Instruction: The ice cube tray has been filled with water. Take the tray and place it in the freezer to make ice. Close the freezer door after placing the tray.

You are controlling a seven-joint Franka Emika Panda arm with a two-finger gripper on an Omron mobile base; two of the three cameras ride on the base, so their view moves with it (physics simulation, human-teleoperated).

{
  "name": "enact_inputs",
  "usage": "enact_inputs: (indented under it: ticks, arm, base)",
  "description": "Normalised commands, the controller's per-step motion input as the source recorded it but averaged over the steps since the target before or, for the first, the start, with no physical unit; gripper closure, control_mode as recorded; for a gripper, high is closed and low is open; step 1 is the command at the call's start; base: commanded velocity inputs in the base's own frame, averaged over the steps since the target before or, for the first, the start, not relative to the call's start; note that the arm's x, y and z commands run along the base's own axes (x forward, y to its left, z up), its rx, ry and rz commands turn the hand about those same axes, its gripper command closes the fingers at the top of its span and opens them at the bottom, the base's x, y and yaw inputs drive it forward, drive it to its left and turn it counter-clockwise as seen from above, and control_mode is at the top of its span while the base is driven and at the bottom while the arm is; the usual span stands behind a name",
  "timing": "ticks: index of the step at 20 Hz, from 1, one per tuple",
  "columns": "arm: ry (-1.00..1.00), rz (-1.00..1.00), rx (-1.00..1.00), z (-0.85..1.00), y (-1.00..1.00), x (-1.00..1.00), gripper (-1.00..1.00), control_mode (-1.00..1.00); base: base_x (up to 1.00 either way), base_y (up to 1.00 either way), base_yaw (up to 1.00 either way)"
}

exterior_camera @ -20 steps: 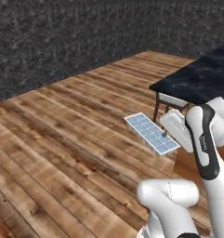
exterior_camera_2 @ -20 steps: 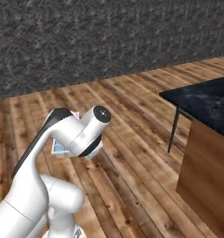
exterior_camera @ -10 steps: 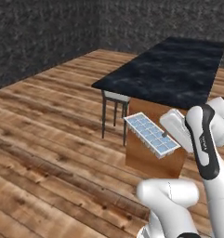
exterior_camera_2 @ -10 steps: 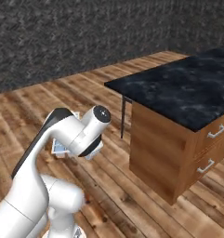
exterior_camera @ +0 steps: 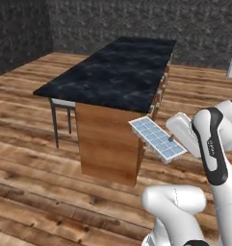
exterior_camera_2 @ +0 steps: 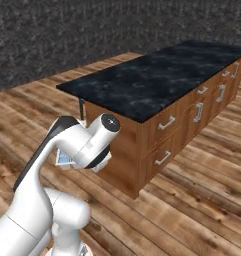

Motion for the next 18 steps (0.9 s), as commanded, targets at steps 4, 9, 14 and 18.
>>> enact_inputs:
  ticks: [4,9,14,18]
  arm:
    - [0.00,0.00,0.00,0.00,0.00,0.00,1.00,1.00]
    - [0.00,0.00,0.00,0.00,0.00,0.00,1.00,1.00]
    - [0.00,0.00,0.00,0.00,0.00,0.00,1.00,1.00]
    - [0.00,0.00,0.00,0.00,0.00,0.00,1.00,1.00]
  base:
    - [-0.01,-0.81,-0.34]
    - [0.08,-0.59,-0.30]
    - [0.67,-0.41,-0.15]
    - [0.97,-0.40,-0.13]
